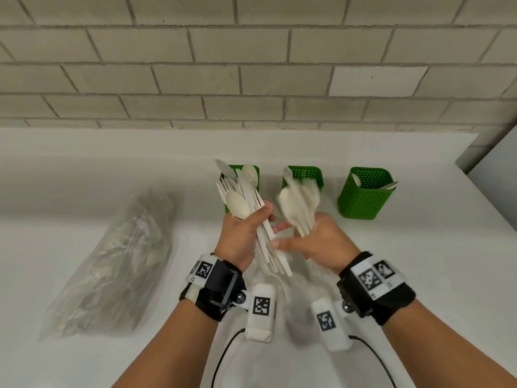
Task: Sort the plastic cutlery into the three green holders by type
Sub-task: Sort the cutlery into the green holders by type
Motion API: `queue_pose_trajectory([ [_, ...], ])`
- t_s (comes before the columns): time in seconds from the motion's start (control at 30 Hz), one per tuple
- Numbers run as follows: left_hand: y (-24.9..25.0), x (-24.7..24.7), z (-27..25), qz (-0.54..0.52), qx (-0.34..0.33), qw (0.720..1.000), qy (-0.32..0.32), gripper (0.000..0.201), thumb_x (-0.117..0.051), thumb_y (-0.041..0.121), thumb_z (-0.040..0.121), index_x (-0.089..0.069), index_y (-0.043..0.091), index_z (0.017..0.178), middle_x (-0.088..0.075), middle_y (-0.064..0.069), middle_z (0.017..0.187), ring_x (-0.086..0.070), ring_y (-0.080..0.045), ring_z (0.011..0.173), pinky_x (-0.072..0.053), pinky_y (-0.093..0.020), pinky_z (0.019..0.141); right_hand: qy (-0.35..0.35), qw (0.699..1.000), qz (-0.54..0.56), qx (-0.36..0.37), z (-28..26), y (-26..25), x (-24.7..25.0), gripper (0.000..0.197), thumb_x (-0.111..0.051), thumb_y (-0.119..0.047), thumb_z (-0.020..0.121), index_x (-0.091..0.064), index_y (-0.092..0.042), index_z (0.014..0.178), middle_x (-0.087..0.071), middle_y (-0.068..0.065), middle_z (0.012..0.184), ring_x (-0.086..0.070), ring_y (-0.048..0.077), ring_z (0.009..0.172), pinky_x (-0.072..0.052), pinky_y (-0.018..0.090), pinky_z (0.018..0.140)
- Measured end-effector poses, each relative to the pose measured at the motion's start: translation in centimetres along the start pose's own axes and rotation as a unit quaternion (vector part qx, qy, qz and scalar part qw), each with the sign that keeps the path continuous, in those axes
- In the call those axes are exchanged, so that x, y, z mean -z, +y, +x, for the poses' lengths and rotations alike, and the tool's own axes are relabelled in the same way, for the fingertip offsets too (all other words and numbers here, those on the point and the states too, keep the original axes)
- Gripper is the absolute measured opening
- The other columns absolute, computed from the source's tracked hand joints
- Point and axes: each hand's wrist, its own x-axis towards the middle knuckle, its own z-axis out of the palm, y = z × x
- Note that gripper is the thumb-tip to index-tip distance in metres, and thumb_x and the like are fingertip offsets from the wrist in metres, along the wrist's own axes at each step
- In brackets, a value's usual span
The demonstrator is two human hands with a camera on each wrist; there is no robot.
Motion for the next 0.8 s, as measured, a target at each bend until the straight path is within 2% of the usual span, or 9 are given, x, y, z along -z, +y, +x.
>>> queue_pose_trajectory([
  [0.07,0.0,-0.2,0.0,-0.004,-0.002,1.000,-0.006,0.031,-0.069,0.008,0.087,-0.062,-0.008,0.112,-0.067,-0.024,0.097,-0.066,-0.035,0.089,-0.055,-0.047,0.080,0.009,1.000,0.008,0.004,0.0,0.8,-0.9,0.022,-0.084,-0.016,0.072,-0.069,-0.005,0.083,-0.069,-0.011,0.067,-0.064,0.001,0.063,-0.047,0.012,0.063],
  [0.13,0.0,-0.2,-0.1,-0.012,-0.003,1.000,-0.022,0.036,-0.069,0.012,0.084,-0.062,-0.007,0.114,-0.069,-0.021,0.098,-0.067,-0.034,0.092,-0.055,-0.043,0.079,0.038,0.999,0.020,0.018,0.1,0.8,-0.9,0.020,-0.078,-0.012,0.079,-0.065,0.002,0.078,-0.063,-0.013,0.058,-0.058,-0.001,0.055,-0.043,0.011,0.060],
  [0.2,0.1,0.1,-0.3,-0.019,0.003,0.999,-0.035,0.036,-0.070,0.015,0.082,-0.064,-0.003,0.112,-0.070,-0.019,0.098,-0.068,-0.033,0.090,-0.056,-0.039,0.076,0.033,0.999,0.007,0.021,0.1,0.6,-0.8,0.015,-0.071,-0.013,0.086,-0.064,-0.005,0.076,-0.057,-0.018,0.052,-0.052,-0.004,0.050,-0.039,0.009,0.058],
  [0.27,-0.1,0.4,-0.3,-0.006,0.009,1.000,-0.021,0.024,-0.071,0.017,0.082,-0.066,0.002,0.101,-0.066,-0.010,0.077,-0.063,-0.025,0.071,-0.054,-0.032,0.064,0.048,0.999,0.000,0.014,0.2,0.7,-0.6,0.020,-0.062,-0.017,0.093,-0.060,-0.014,0.074,-0.054,-0.016,0.052,-0.049,-0.004,0.050,-0.038,0.013,0.056],
  [0.37,-0.3,0.8,-0.3,0.033,0.009,0.999,-0.009,0.020,-0.071,0.020,0.082,-0.064,0.006,0.095,-0.053,-0.004,0.059,-0.051,-0.017,0.054,-0.046,-0.029,0.056,0.102,0.992,0.073,-0.017,0.7,1.2,-0.3,0.018,-0.053,-0.017,0.098,-0.062,-0.007,0.086,-0.062,-0.001,0.069,-0.059,0.007,0.064,-0.046,0.022,0.058],
  [0.43,-0.2,0.9,-0.5,0.064,0.010,0.997,-0.042,0.030,-0.070,0.023,0.079,-0.065,0.002,0.099,-0.052,-0.006,0.059,-0.049,-0.018,0.052,-0.046,-0.028,0.053,0.112,0.975,0.189,-0.034,0.9,1.4,-0.3,0.011,-0.053,-0.008,0.097,-0.062,-0.004,0.090,-0.065,0.006,0.073,-0.063,0.015,0.066,-0.051,0.026,0.060],
  [0.5,0.0,0.8,-0.8,0.090,0.020,0.991,-0.093,0.032,-0.067,0.023,0.081,-0.068,0.000,0.102,-0.052,-0.007,0.060,-0.050,-0.018,0.052,-0.046,-0.027,0.051,0.121,0.956,0.264,-0.033,0.8,1.2,-0.3,0.008,-0.060,-0.004,0.091,-0.060,-0.006,0.083,-0.053,0.005,0.056,-0.051,0.015,0.048,-0.045,0.028,0.052],
  [0.63,-0.2,0.5,-1.4,0.139,0.051,0.973,-0.175,0.022,-0.067,0.021,0.087,-0.071,0.003,0.100,-0.052,-0.006,0.057,-0.047,-0.017,0.048,-0.042,-0.026,0.046,0.094,0.963,0.248,-0.041,0.8,0.2,-0.4,0.016,-0.073,-0.019,0.083,-0.063,-0.013,0.072,-0.038,-0.003,0.042,-0.030,0.011,0.039,-0.029,0.023,0.043],
  [0.8,0.1,0.6,-1.5,0.138,0.056,0.973,-0.177,0.024,-0.070,0.021,0.085,-0.069,0.001,0.100,-0.060,-0.011,0.064,-0.052,-0.019,0.049,-0.046,-0.028,0.048,0.134,0.965,0.226,-0.008,1.0,0.2,-0.5,0.026,-0.072,-0.019,0.086,-0.058,-0.010,0.065,-0.038,0.000,0.043,-0.034,0.015,0.042,-0.035,0.027,0.048],
])
